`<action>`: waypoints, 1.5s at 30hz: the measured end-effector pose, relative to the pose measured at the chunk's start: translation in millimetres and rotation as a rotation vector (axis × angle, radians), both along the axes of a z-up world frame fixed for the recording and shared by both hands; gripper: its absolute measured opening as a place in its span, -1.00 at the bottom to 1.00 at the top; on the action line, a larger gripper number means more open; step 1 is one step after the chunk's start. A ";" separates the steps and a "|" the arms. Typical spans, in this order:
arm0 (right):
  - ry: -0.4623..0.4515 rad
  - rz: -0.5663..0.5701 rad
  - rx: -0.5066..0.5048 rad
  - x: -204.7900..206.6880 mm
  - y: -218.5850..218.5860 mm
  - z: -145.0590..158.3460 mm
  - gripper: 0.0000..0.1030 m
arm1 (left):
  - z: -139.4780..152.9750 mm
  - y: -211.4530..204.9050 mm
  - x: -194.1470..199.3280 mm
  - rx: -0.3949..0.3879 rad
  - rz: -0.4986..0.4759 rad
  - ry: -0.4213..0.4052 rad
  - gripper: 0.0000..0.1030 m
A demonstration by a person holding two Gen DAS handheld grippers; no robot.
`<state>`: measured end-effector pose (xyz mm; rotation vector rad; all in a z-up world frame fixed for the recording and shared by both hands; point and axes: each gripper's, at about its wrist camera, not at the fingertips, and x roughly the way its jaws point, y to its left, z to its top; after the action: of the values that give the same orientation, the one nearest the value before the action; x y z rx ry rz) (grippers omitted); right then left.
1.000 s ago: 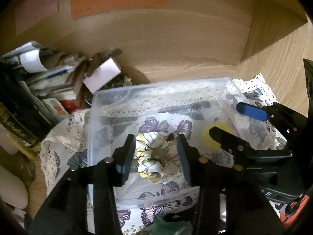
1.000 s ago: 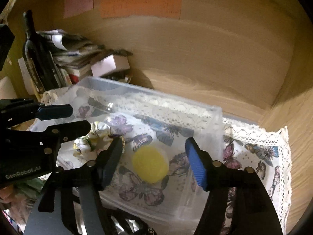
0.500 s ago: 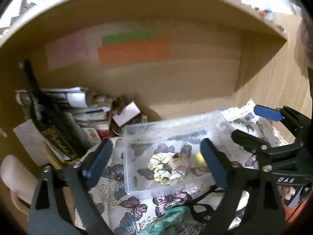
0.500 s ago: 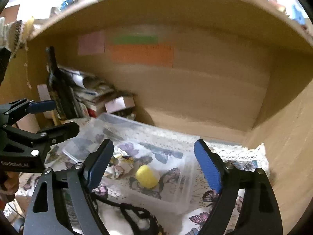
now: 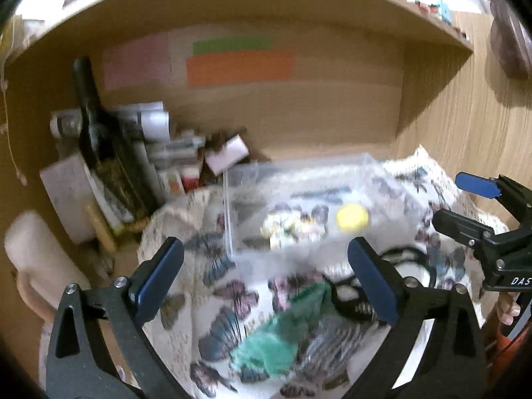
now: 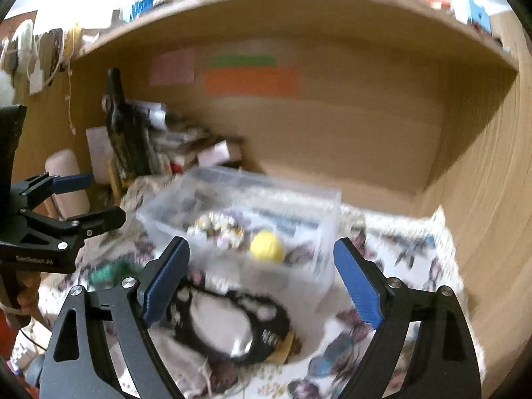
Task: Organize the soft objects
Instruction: 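Grasp the green knitted cloth with the left tool while the right tool grasps the black eye mask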
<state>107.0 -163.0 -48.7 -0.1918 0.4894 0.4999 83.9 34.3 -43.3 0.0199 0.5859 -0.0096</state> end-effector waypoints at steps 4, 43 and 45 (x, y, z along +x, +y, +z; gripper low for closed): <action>0.100 0.001 -0.008 -1.1 1.6 -29.1 0.70 | -22.7 0.2 -4.4 -0.010 -0.010 0.063 0.64; -0.029 -0.056 0.056 -22.9 -9.3 3.9 -0.64 | -3.8 18.5 -26.0 -0.115 -0.011 -0.046 -0.63; -0.048 -0.054 0.073 -21.0 -9.9 11.5 -0.64 | 4.4 17.6 -24.7 -0.122 -0.012 -0.075 -0.63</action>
<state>86.0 -172.9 -37.2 -0.1198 0.4277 0.4584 59.2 51.9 -38.9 -0.0947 0.5096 -0.0560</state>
